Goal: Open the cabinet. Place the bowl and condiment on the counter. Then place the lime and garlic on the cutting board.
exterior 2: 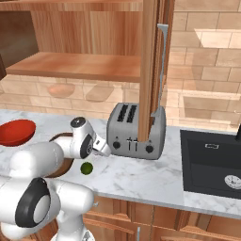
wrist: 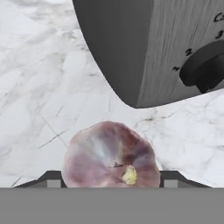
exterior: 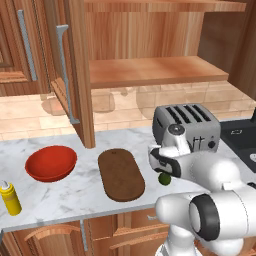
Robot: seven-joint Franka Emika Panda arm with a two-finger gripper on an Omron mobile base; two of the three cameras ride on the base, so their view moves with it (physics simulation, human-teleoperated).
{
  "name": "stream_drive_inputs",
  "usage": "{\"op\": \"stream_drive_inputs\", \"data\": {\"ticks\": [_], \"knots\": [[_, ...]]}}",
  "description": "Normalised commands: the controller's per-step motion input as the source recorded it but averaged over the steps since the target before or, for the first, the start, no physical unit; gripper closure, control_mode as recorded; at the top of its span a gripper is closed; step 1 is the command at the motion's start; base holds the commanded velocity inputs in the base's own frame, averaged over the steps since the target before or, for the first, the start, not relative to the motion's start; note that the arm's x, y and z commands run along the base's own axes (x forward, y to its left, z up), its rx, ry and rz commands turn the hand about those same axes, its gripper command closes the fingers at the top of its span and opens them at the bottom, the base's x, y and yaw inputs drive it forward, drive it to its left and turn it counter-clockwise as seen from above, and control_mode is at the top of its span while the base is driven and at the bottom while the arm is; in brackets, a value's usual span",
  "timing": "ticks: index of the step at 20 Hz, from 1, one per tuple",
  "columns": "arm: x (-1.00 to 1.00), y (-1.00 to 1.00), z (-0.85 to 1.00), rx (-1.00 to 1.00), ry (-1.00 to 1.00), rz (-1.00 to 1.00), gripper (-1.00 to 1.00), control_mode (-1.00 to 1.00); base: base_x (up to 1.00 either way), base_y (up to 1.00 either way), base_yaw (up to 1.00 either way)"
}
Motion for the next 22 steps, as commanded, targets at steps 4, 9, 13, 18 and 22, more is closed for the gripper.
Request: {"op": "stream_drive_inputs", "data": {"ticks": [4, 9, 13, 18, 22], "knots": [[-0.02, 0.26, 0.21, 0.0, -0.07, 0.0, 1.0, -1.0, 0.0, 0.0, 0.0], [-0.01, 0.53, 0.11, 0.0, -0.02, 0.0, 1.0, -1.0, 0.0, 0.0, 0.0], [-0.01, 0.45, 0.22, 0.0, -0.03, 0.0, 1.0, -1.0, 0.0, 0.0, 0.0], [-0.01, 0.15, 0.37, 0.0, -0.04, 0.02, 1.0, -1.0, 0.0, 0.0, 0.0], [0.0, 0.04, 0.23, 0.0, -0.02, 0.04, 1.0, -1.0, 0.0, 0.0, 0.0]]}}
